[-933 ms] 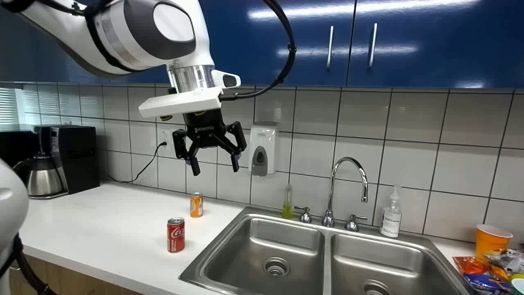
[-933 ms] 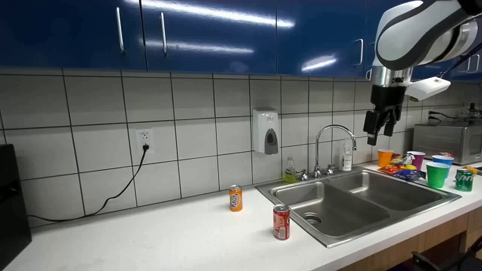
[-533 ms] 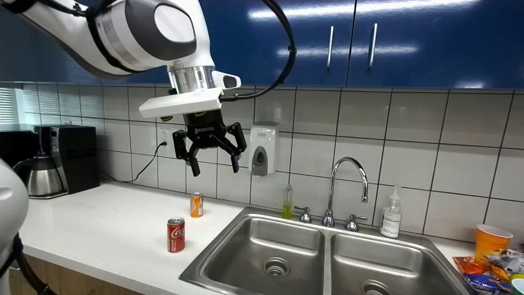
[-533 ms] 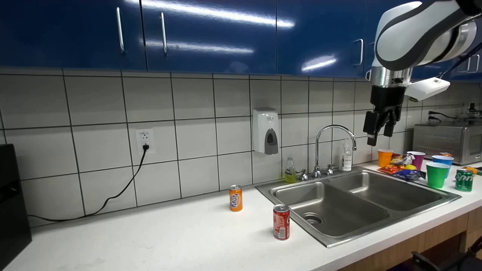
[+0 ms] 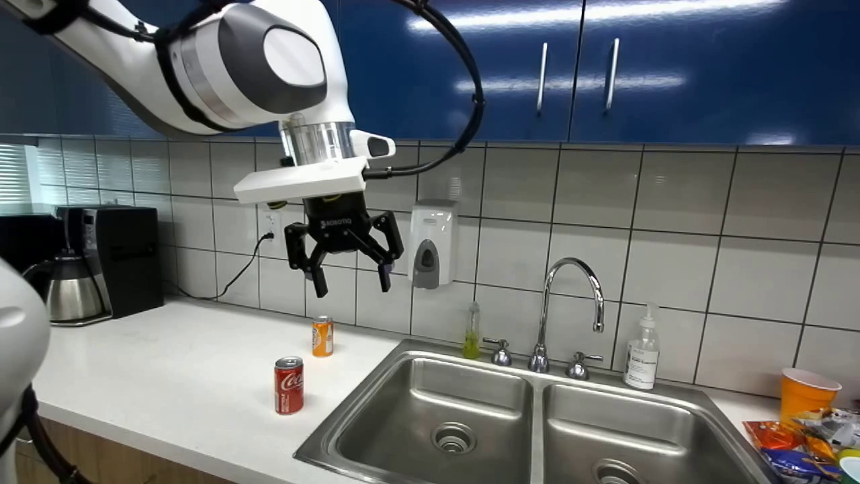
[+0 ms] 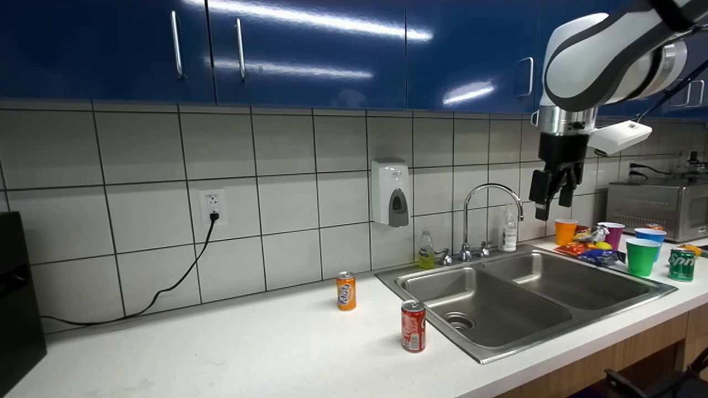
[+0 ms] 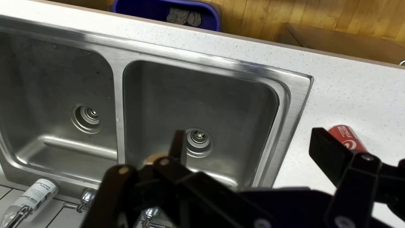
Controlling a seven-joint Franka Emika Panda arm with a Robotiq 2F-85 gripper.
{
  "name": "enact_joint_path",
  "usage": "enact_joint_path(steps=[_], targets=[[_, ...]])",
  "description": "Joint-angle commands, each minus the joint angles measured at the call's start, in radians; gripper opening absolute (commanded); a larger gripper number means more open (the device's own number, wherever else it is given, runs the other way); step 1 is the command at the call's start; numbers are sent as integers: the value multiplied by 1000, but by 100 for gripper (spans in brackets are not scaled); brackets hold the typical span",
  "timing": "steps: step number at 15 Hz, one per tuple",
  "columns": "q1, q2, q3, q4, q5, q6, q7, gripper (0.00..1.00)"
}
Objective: Put the red can in the left sink
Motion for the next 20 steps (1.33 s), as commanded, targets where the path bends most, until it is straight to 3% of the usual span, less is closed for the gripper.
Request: enact_joint_path(steps=[1,7,20], targets=[[24,96,19,10,13,79,15,100],[73,251,50,28,42,211,24,100],[140,516,142,108,118,355,54,100]])
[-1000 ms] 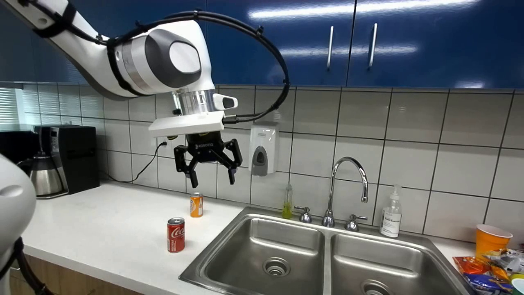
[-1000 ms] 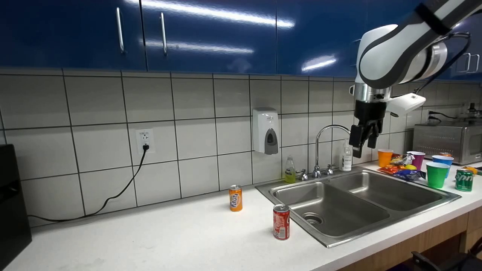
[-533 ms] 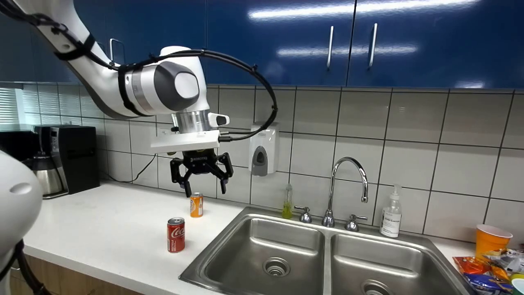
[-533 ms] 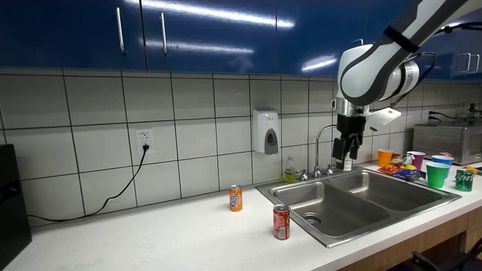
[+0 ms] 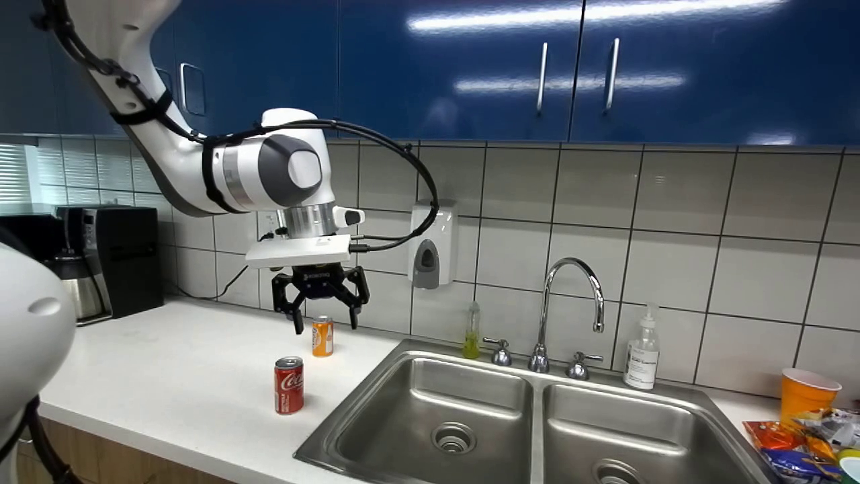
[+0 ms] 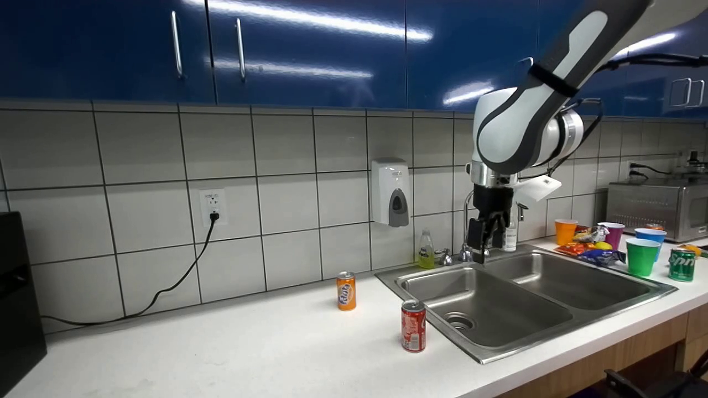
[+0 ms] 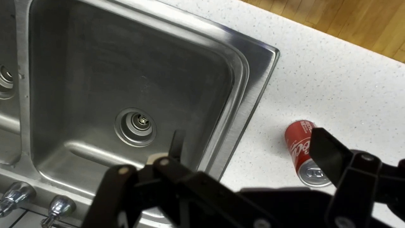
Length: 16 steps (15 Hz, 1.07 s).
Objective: Put the red can in the left sink
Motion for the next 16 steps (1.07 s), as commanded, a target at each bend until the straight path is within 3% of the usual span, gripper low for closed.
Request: enact_joint_path(steps=[1,16], targets=[[15,86,36,49,22,43,34,100],[80,322,125,177,120,149,39,100]])
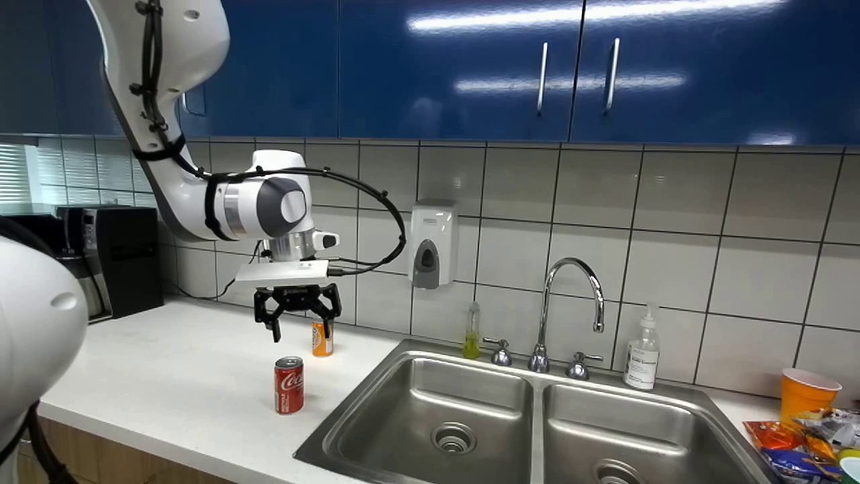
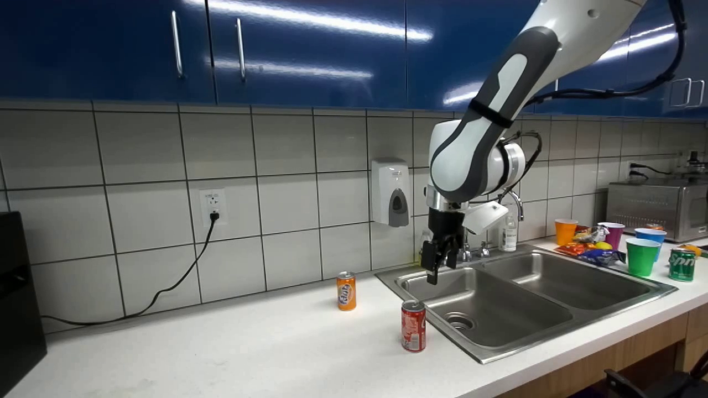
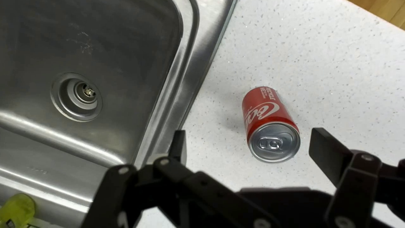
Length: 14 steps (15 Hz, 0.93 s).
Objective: Put the red can in the left sink
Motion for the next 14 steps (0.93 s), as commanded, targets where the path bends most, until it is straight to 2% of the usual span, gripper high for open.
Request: enact_joint_path(steps=[1,14], targets=[[6,57,27,50,24,16,13,100],[7,173,66,125,27,8,16,100]])
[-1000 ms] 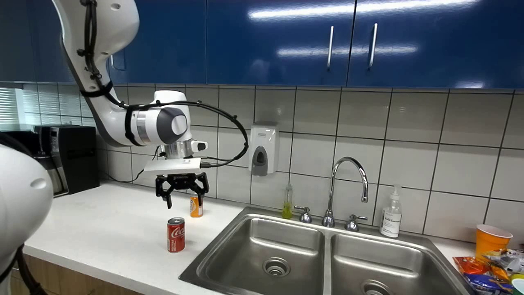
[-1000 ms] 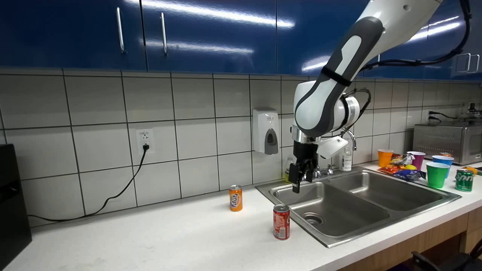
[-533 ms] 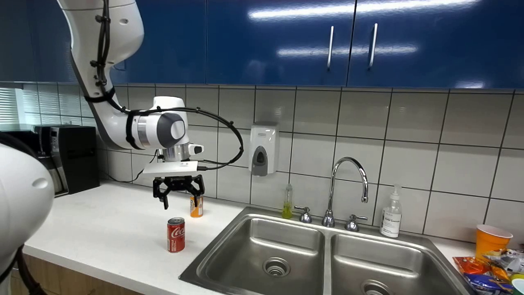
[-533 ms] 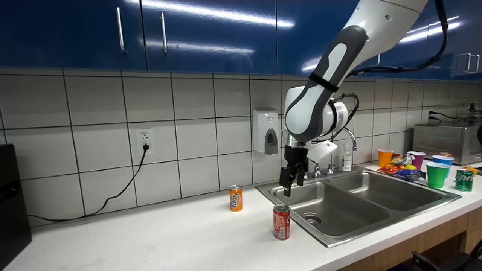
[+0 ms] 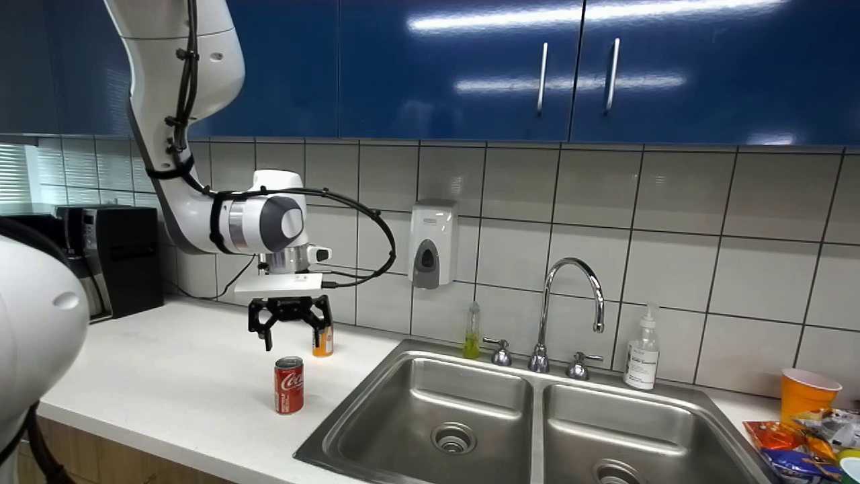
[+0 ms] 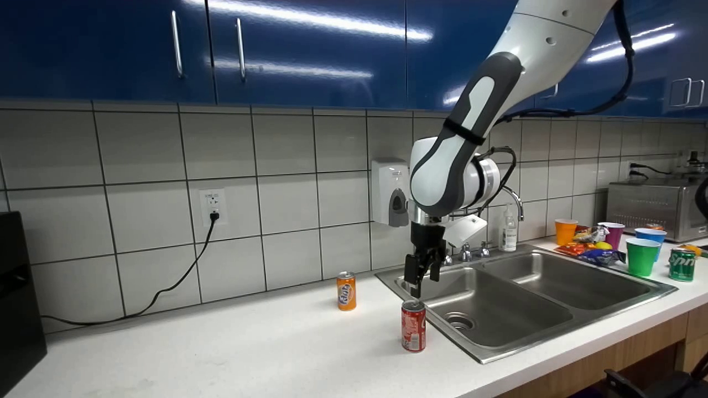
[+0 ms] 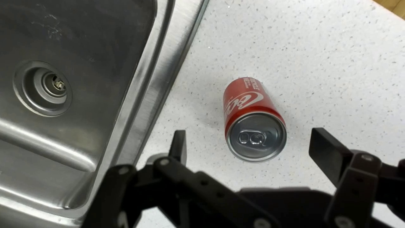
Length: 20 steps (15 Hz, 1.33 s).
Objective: Put the red can in the left sink
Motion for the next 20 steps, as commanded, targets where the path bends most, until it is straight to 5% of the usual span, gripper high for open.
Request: enact_joint_path(steps=[1,20], targets=[[-1,33,19,34,11,-3,17,100],[12,131,20,48,-43,43,63,100]])
